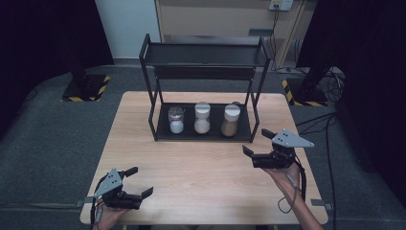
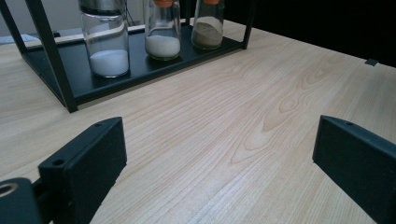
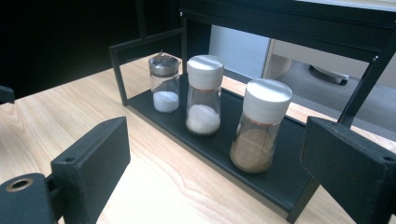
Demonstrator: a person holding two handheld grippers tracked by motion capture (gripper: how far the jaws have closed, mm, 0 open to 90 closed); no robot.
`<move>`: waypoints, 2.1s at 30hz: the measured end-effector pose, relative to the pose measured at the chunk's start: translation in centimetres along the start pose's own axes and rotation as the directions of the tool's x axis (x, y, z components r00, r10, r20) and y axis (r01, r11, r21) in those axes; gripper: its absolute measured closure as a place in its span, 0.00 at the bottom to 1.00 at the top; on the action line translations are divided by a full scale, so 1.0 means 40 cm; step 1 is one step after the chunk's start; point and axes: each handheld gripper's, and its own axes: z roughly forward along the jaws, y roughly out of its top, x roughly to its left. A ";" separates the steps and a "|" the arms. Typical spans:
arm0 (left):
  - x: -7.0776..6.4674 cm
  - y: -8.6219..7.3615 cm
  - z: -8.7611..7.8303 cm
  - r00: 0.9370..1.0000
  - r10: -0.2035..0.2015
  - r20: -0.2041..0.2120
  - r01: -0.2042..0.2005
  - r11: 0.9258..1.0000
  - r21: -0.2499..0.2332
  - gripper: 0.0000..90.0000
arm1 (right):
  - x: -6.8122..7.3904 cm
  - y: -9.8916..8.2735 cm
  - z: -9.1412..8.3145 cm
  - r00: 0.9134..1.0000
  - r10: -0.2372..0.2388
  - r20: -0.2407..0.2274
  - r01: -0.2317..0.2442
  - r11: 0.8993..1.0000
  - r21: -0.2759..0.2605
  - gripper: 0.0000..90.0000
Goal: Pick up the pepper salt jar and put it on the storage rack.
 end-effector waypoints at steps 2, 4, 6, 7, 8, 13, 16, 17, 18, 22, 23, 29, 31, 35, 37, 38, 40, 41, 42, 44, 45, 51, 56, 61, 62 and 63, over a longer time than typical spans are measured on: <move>0.000 0.000 0.000 1.000 -0.001 0.000 0.001 1.000 -0.001 0.02 | 0.004 -0.006 -0.010 1.000 -0.009 0.001 0.009 1.000 0.001 0.09; 0.000 0.000 0.000 1.000 -0.001 -0.001 0.001 1.000 0.000 0.02 | 0.007 -0.014 -0.019 1.000 -0.007 -0.003 0.007 1.000 0.000 0.09; 0.000 0.000 -0.001 1.000 -0.001 -0.001 0.001 1.000 -0.001 0.02 | 0.010 -0.022 -0.029 1.000 -0.009 -0.004 0.009 1.000 -0.001 0.09; 0.000 0.000 -0.001 1.000 -0.001 -0.001 0.001 1.000 -0.001 0.02 | 0.012 -0.026 -0.034 1.000 -0.008 -0.003 0.008 1.000 -0.001 0.09; 0.000 0.000 -0.001 1.000 -0.001 -0.001 0.001 1.000 -0.001 0.02 | 0.013 -0.031 -0.039 1.000 -0.007 -0.004 0.007 1.000 -0.002 0.09; 0.000 0.000 -0.001 1.000 -0.003 -0.001 0.003 1.000 -0.001 0.02 | 0.015 -0.057 -0.063 1.000 0.003 -0.003 -0.003 1.000 -0.001 0.09; 0.000 0.000 -0.001 1.000 -0.002 -0.002 0.002 1.000 0.000 0.02 | 0.015 -0.076 -0.077 1.000 0.011 0.000 -0.011 1.000 0.002 0.09; 0.000 0.000 -0.001 1.000 -0.003 -0.002 0.003 1.000 0.000 0.02 | 0.015 -0.082 -0.082 1.000 0.015 0.003 -0.015 1.000 0.003 0.09; 0.000 0.000 -0.001 1.000 -0.003 -0.002 0.003 1.000 0.000 0.02 | 0.016 -0.089 -0.087 1.000 0.018 0.005 -0.018 1.000 0.006 0.09; 0.000 0.000 0.000 1.000 -0.003 -0.002 0.003 1.000 0.001 0.02 | 0.019 -0.115 -0.103 1.000 0.025 0.016 -0.026 1.000 0.011 0.09; 0.000 0.000 0.000 1.000 -0.003 -0.002 0.003 1.000 0.002 0.02 | 0.019 -0.122 -0.107 0.999 0.029 0.018 -0.029 0.999 0.012 0.09; 0.000 0.000 0.000 1.000 -0.004 -0.004 0.004 1.000 0.003 0.02 | 0.022 -0.162 -0.126 0.998 0.057 0.034 -0.058 0.998 0.016 0.09; 0.000 0.000 0.000 1.000 -0.004 -0.004 0.004 1.000 0.003 0.02 | 0.021 -0.173 -0.132 0.997 0.067 0.036 -0.067 0.997 0.021 0.09; 0.000 0.000 0.000 1.000 -0.005 -0.004 0.005 1.000 0.004 0.02 | 0.018 -0.198 -0.142 0.996 0.080 0.040 -0.081 0.996 0.022 0.09; 0.000 0.000 0.000 1.000 -0.005 -0.003 0.005 1.000 0.004 0.02 | 0.017 -0.205 -0.145 0.996 0.081 0.045 -0.083 0.996 0.027 0.09; 0.000 0.000 0.000 1.000 -0.004 -0.004 0.004 1.000 0.004 0.02 | 0.018 -0.210 -0.147 0.995 0.084 0.046 -0.086 0.996 0.026 0.09; 0.000 0.000 0.000 1.000 -0.005 -0.004 0.005 1.000 0.003 0.02 | 0.017 -0.214 -0.149 0.995 0.084 0.046 -0.085 0.996 0.027 0.09; 0.000 0.000 0.000 1.000 -0.005 -0.004 0.005 1.000 0.003 0.02 | 0.017 -0.218 -0.149 0.995 0.083 0.047 -0.084 0.996 0.027 0.09; 0.000 0.000 0.000 1.000 -0.005 -0.004 0.005 1.000 0.003 0.02 | 0.017 -0.220 -0.150 0.995 0.083 0.048 -0.085 0.996 0.027 0.09; 0.000 0.000 0.000 1.000 -0.005 -0.004 0.005 1.000 0.003 0.02 | 0.015 -0.226 -0.151 0.995 0.085 0.046 -0.086 0.996 0.026 0.09; 0.001 0.000 0.000 1.000 -0.004 -0.003 0.004 1.000 0.003 0.02 | 0.015 -0.229 -0.152 0.995 0.085 0.045 -0.086 0.996 0.025 0.09; 0.001 -0.001 -0.001 1.000 -0.005 -0.004 0.005 1.000 -0.001 0.02 | 0.004 -0.249 -0.155 0.995 0.090 0.037 -0.090 0.996 0.009 0.09; 0.001 -0.001 -0.002 1.000 -0.004 -0.002 0.004 1.000 -0.004 0.02 | 0.002 -0.260 -0.162 0.996 0.076 0.042 -0.076 0.997 -0.004 0.09; 0.000 -0.001 -0.003 1.000 -0.004 -0.001 0.004 1.000 -0.007 0.02 | -0.008 -0.269 -0.157 0.995 0.094 0.038 -0.094 0.995 0.011 0.09; 0.000 -0.001 -0.003 1.000 -0.004 -0.001 0.004 1.000 -0.008 0.02 | -0.009 -0.270 -0.155 0.995 0.094 0.037 -0.094 0.995 0.013 0.09; 0.000 -0.002 -0.003 1.000 -0.004 -0.002 0.004 1.000 -0.009 0.02 | -0.009 -0.270 -0.154 0.995 0.091 0.037 -0.092 0.996 0.015 0.08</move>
